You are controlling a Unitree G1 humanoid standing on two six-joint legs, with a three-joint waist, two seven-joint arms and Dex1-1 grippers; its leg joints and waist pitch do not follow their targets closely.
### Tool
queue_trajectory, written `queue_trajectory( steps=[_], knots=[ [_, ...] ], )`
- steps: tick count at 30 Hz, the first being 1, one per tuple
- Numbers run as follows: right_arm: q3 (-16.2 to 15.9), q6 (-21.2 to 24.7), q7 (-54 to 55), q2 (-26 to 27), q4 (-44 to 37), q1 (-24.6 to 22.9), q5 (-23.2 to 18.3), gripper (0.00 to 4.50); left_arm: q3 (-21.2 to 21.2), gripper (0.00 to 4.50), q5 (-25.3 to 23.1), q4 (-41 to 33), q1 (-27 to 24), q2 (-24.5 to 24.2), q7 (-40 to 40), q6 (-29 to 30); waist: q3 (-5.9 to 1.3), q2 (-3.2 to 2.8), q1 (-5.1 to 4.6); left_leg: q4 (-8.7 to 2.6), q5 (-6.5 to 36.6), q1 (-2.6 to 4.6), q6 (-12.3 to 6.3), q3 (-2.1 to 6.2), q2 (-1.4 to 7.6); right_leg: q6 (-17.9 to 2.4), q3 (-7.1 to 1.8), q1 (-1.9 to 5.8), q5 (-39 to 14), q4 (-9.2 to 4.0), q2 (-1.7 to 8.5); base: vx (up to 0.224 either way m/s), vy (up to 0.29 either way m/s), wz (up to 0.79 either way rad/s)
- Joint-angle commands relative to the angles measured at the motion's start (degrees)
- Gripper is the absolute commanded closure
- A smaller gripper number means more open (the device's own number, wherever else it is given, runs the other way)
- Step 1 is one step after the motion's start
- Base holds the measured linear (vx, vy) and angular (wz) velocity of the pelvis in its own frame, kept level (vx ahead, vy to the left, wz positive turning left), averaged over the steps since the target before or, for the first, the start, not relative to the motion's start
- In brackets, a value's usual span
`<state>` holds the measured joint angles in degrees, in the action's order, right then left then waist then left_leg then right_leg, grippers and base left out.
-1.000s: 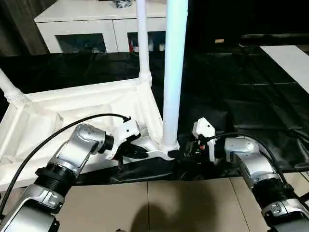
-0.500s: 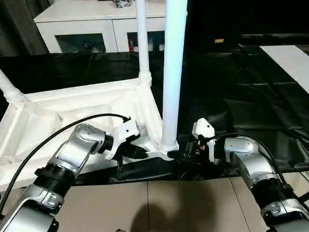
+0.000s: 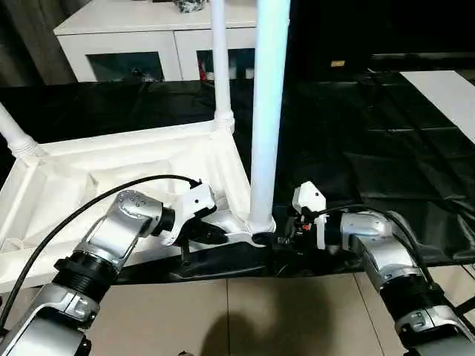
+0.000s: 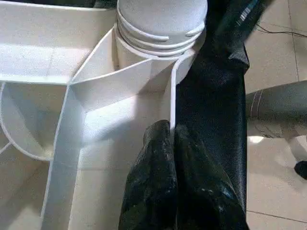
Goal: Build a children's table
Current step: Rotate leg to tighten
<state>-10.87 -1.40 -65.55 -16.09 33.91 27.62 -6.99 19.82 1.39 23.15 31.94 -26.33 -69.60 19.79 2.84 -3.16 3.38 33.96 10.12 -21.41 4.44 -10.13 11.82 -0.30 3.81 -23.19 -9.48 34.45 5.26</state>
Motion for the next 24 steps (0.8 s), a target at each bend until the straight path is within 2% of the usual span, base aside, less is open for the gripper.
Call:
queue_trajectory(
  steps=[1, 10, 18, 21, 24],
  knots=[
    [-2.7, -1.8, -2.0, 1.6, -1.4, 1.4, 0.0, 0.71, 1.8, 4.5, -0.6, -0.5, -1.0, 0.9, 0.2, 0.7, -3.8, 0.54, 0.11, -4.29, 14.6, 0.59, -2.92, 0.15, 1.05, -13.7, -1.9, 2.68, -14.7, -3.87, 2.47, 0.0, 0.0, 0.0],
    [-2.8, -1.9, -3.3, 1.4, -0.7, 1.4, 0.4, 0.71, 1.6, 4.5, -0.4, -1.0, -1.3, 0.6, 0.1, 1.2, -3.78, 0.65, 0.17, -4.25, 14.1, 0.54, -3.2, 0.12, 1.02, -13.6, -1.94, 2.72, -14.8, -3.84, 2.51, 0.0, 0.0, 0.0],
    [-2.1, -0.6, -3.8, 2.0, -0.9, 1.1, -0.8, 1.22, 1.5, 4.5, -0.6, -0.7, -1.2, 0.6, 0.2, 1.2, -3.81, 0.61, 0.2, -4.22, 13.9, 0.54, -3.27, 0.11, 1.01, -13.7, -1.93, 2.76, -14.5, -3.81, 2.47, 0.0, 0.0, 0.0],
    [-1.5, 0.4, -3.6, 2.4, -1.1, 0.7, -1.6, 1.56, 1.5, 4.5, -0.5, -0.9, -1.4, 0.5, 0.3, 1.4, -3.8, 0.61, 0.25, -4.25, 14.1, 0.56, -3.19, 0.12, 1.03, -13.7, -1.92, 2.74, -14.5, -3.82, 2.46, 0.0, 0.0, 0.0],
    [-0.8, 0.3, -0.8, 3.4, -0.8, 0.5, -1.4, 1.67, 1.3, 4.5, -0.7, -0.6, -1.3, 0.9, 1.1, 1.1, -3.82, 0.6, 0.28, -4.24, 13.9, 0.54, -3.15, 0.12, 1.02, -13.7, -1.91, 2.72, -14.2, -3.78, 2.45, 0.0, 0.0, 0.0]
  ],
)
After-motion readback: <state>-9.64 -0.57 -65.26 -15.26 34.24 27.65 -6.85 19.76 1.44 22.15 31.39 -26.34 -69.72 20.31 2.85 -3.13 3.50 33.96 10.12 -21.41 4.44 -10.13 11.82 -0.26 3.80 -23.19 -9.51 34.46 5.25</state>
